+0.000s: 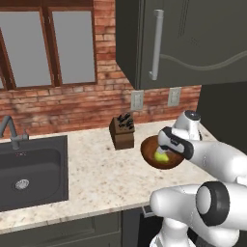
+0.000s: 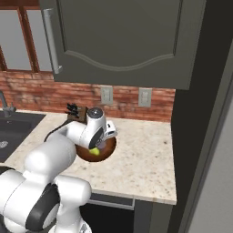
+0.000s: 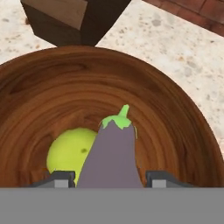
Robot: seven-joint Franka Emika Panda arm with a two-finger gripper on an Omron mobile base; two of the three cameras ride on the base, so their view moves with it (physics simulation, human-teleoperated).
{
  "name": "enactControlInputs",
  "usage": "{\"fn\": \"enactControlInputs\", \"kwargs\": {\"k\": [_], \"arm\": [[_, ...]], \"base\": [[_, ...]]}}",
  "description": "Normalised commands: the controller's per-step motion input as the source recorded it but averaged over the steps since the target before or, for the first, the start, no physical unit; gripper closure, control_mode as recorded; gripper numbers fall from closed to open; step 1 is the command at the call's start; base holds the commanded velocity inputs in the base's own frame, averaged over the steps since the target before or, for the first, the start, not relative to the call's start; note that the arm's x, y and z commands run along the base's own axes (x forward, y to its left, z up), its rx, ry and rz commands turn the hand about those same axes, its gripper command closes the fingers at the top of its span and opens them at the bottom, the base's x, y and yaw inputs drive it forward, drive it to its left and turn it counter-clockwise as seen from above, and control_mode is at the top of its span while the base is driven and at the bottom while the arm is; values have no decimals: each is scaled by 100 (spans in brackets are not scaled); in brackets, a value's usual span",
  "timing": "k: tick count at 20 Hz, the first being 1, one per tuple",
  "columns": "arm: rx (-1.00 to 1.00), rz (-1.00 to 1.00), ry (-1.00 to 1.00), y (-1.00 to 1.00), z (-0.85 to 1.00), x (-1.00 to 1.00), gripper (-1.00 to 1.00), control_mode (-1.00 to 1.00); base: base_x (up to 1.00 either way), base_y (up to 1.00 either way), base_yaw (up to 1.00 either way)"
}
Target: Take the eggplant, tangerine, and pear from the freezer and place them in the bowl on the counter.
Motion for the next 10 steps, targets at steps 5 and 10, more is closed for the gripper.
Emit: {"fn": "enactControlInputs", "kwargs": {"k": [5, 10], "arm": [[0, 0, 2, -6, -34, 16, 100, -100], [0, 0, 0, 0, -22, -1, -100, -100]], "base": [[0, 0, 0], [0, 0, 0]]}}
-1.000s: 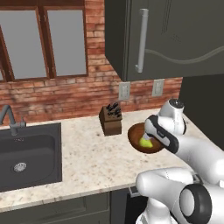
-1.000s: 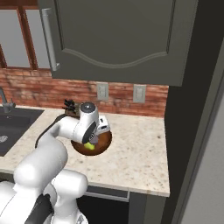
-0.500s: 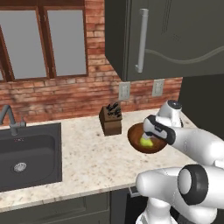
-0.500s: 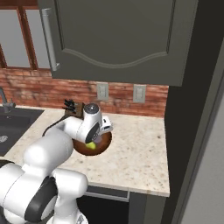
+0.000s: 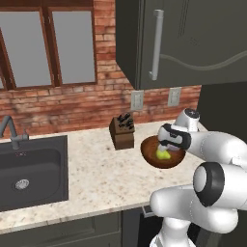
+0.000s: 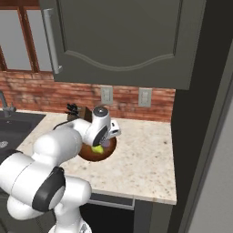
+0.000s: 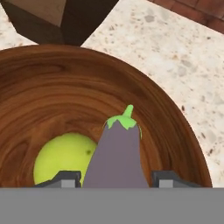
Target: Take the eggplant, tangerine, and pear from the freezer and place them in the bowl on the counter.
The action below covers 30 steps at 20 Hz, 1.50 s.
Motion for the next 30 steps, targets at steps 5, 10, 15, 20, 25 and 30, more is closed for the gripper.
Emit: {"fn": "enactControlInputs", "kwargs": {"k": [5, 10, 15, 20, 25, 30], "arm": [[0, 0, 0, 2, -9, -14, -100, -100], [0, 0, 0, 6, -5, -21, -100, -100], [0, 0, -6, 10, 5, -23, -100, -100], [0, 0, -13, 14, 50, -32, -100, -100], [0, -2, -1, 12, 51, -51, -100, -100], [0, -17, 1, 0, 50, -58, -100, -100]], "base": [[0, 0, 0], [0, 0, 0], [0, 0, 0], [0, 0, 0], [0, 0, 0], [0, 0, 0]]}}
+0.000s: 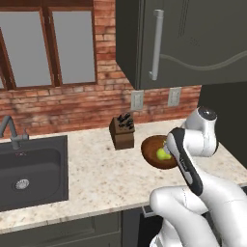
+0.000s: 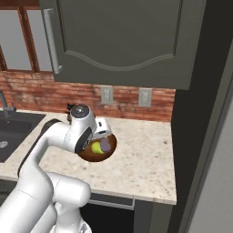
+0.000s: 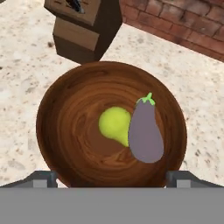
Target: Take the eggplant, tangerine, and pear from the freezer and place them in the bowl on the counter.
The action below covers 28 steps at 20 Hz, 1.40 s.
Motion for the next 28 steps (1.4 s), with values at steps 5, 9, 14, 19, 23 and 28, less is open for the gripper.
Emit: {"fn": "enactControlInputs", "kwargs": {"k": [5, 9, 14, 19, 23, 28], "arm": [[0, -21, 0, 0, 69, -55, -100, -100], [6, -24, 0, 0, 55, -41, -100, -100], [20, -16, 0, 2, 31, -45, -100, -100], [13, -1, -3, 27, 25, -32, -100, -100], [-3, 0, -14, 49, 51, -29, -100, -100], [-5, -3, -5, 29, 51, -40, -100, -100]], "base": [[0, 0, 0], [0, 0, 0], [0, 0, 0], [0, 0, 0], [0, 0, 0], [0, 0, 0]]}}
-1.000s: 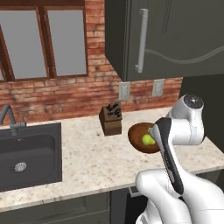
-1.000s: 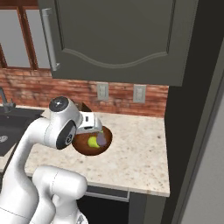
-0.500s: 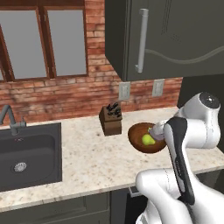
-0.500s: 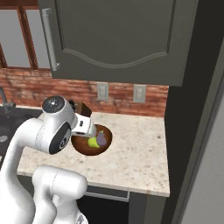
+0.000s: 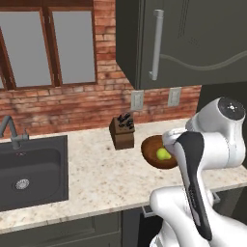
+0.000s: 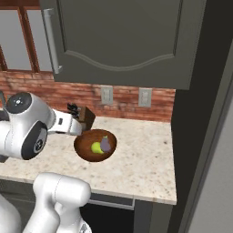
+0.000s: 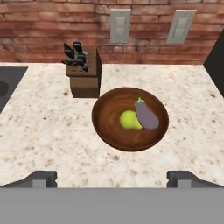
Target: Take the eggplant, tangerine, and pear from the freezer and place them in the bowl on the counter.
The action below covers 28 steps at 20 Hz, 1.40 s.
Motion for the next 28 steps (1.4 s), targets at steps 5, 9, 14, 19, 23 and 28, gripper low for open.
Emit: {"fn": "enactControlInputs", "kwargs": {"k": [5, 9, 14, 19, 23, 28], "arm": [[0, -6, 0, 2, 37, -61, -100, -100], [0, -6, 0, 0, 25, -60, -100, -100], [0, -1, -4, 5, 6, -41, -100, -100], [0, 0, -10, 0, 0, -36, -100, 100], [0, 0, 0, 0, 0, 0, -100, 100], [0, 0, 0, 0, 0, 0, -100, 100]], "base": [[0, 0, 0], [0, 0, 0], [0, 0, 0], [-14, 0, 0], [-81, -8, -1], [-100, -56, -5]]}}
